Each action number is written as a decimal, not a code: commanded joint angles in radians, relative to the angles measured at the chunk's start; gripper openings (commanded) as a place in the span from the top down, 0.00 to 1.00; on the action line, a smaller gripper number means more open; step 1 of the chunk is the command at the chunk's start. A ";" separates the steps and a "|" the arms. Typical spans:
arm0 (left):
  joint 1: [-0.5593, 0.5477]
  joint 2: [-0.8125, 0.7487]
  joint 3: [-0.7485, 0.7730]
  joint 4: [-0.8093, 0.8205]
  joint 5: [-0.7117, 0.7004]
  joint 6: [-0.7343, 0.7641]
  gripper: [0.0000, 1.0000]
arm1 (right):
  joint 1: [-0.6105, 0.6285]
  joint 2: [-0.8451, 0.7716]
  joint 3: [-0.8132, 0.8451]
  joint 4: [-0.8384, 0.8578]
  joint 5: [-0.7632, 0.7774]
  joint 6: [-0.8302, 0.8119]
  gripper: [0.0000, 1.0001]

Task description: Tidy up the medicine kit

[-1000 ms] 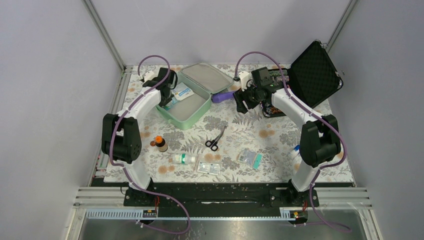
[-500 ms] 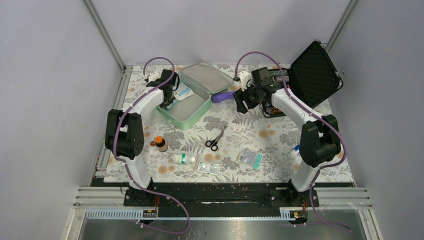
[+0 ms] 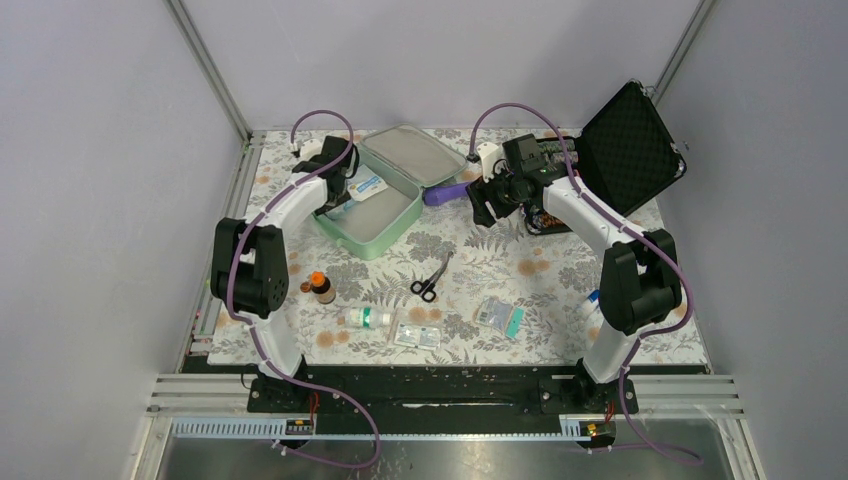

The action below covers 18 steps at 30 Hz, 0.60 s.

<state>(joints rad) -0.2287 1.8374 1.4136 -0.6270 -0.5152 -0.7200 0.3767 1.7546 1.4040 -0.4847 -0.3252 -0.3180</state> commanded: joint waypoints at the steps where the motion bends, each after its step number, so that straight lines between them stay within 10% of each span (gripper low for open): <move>1: 0.006 -0.071 0.062 0.037 0.003 0.101 0.54 | -0.005 -0.014 0.018 0.009 -0.002 0.002 0.28; 18: 0.041 0.057 0.120 0.001 -0.021 0.109 0.69 | -0.005 -0.030 0.000 0.019 0.008 -0.003 0.28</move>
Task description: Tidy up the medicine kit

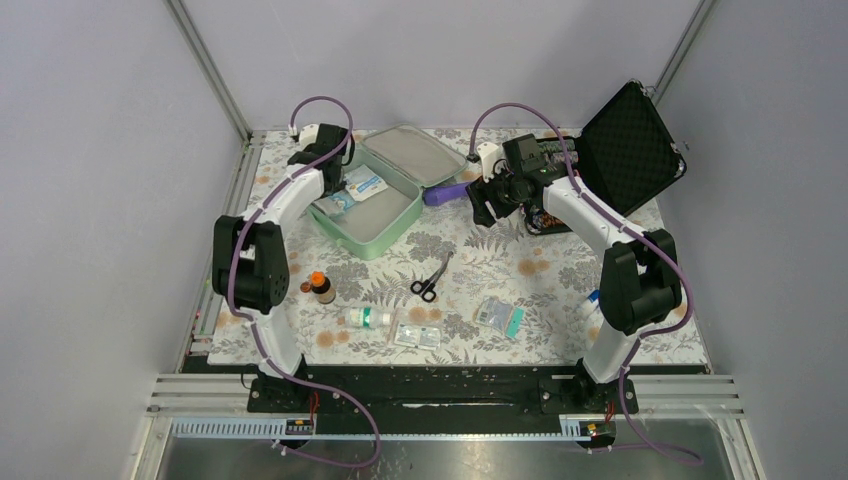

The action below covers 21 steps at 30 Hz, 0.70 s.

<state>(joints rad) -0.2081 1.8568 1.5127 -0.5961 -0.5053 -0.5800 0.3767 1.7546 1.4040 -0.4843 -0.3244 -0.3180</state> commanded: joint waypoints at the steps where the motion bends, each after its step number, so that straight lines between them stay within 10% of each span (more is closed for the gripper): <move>1: 0.023 0.043 0.015 -0.036 -0.034 -0.041 0.70 | -0.006 -0.031 -0.001 0.019 0.008 -0.003 0.28; 21: 0.059 0.146 0.007 -0.020 -0.028 -0.052 0.73 | -0.006 -0.039 -0.010 0.019 0.014 -0.009 0.28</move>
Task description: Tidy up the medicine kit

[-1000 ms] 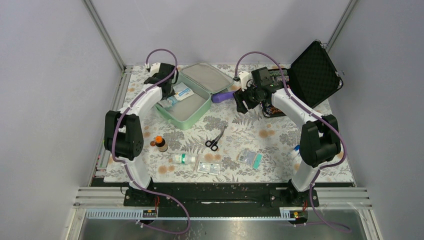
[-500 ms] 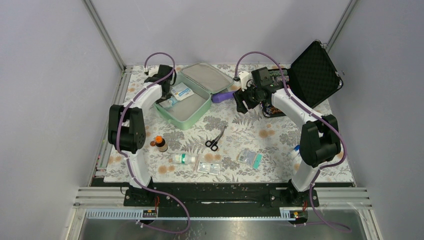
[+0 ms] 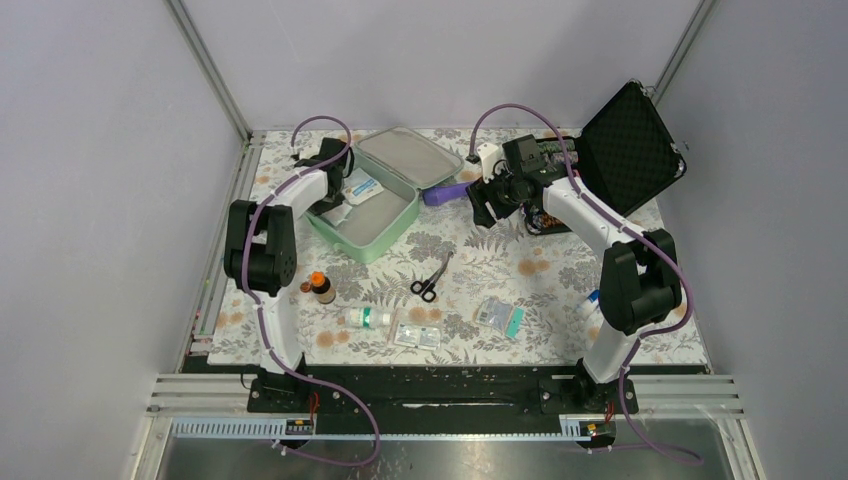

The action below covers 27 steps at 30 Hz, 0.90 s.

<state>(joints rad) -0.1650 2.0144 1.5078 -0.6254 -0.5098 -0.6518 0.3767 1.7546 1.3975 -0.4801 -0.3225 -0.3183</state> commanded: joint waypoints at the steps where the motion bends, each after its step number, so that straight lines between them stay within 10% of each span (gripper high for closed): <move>1: 0.017 -0.024 0.016 0.011 -0.025 0.022 0.73 | -0.006 -0.039 -0.003 0.014 0.013 -0.009 0.28; 11: -0.007 -0.199 0.055 0.150 0.141 0.247 0.63 | -0.005 -0.042 -0.007 0.015 0.003 -0.005 0.28; 20: -0.008 -0.501 -0.268 0.378 1.052 0.785 0.33 | -0.006 -0.096 -0.066 0.014 0.005 -0.002 0.28; 27: -0.095 -0.447 -0.183 -0.282 1.426 1.428 0.31 | -0.005 -0.162 -0.135 -0.003 0.014 -0.010 0.28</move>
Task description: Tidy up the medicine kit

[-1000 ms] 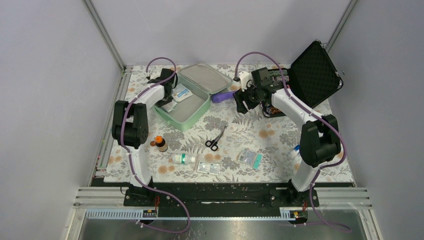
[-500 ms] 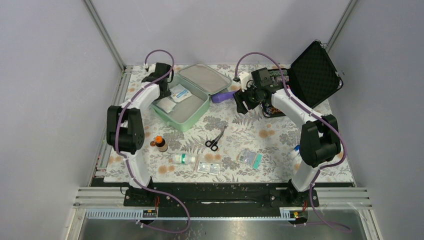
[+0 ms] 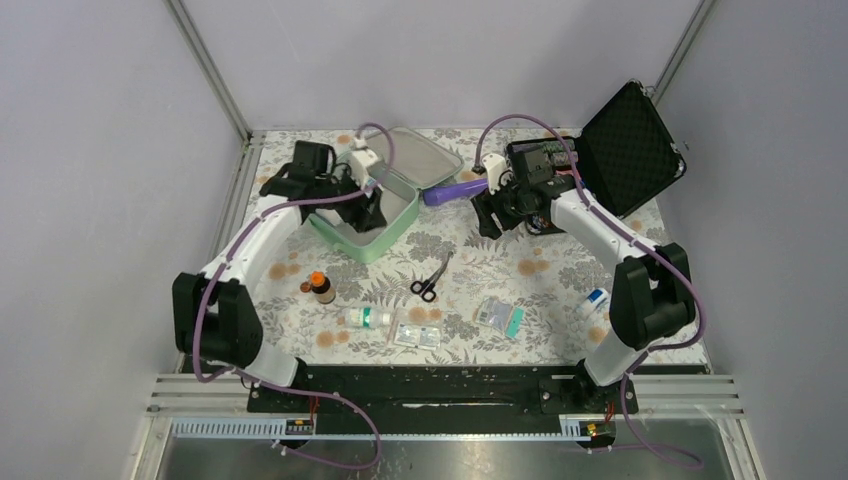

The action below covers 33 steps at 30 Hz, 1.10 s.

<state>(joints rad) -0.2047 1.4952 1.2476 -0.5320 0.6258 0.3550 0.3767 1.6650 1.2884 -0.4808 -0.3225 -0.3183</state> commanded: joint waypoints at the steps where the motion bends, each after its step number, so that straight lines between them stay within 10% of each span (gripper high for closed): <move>1: -0.064 0.104 0.098 -0.430 0.299 0.454 0.31 | -0.005 -0.081 -0.032 -0.003 0.021 -0.010 0.28; 14: -0.324 0.231 0.004 -0.500 0.262 0.622 0.36 | -0.076 -0.150 -0.052 0.035 0.053 0.162 0.27; 26: -0.545 0.407 0.098 -0.435 0.044 0.444 0.44 | -0.111 -0.206 -0.096 0.037 0.026 0.180 0.27; 33: -0.613 0.439 0.085 -0.324 -0.029 0.373 0.67 | -0.129 -0.249 -0.139 0.043 0.023 0.186 0.27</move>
<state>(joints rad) -0.8013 1.9148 1.3048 -0.9237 0.6506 0.7650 0.2611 1.4651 1.1664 -0.4583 -0.2832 -0.1486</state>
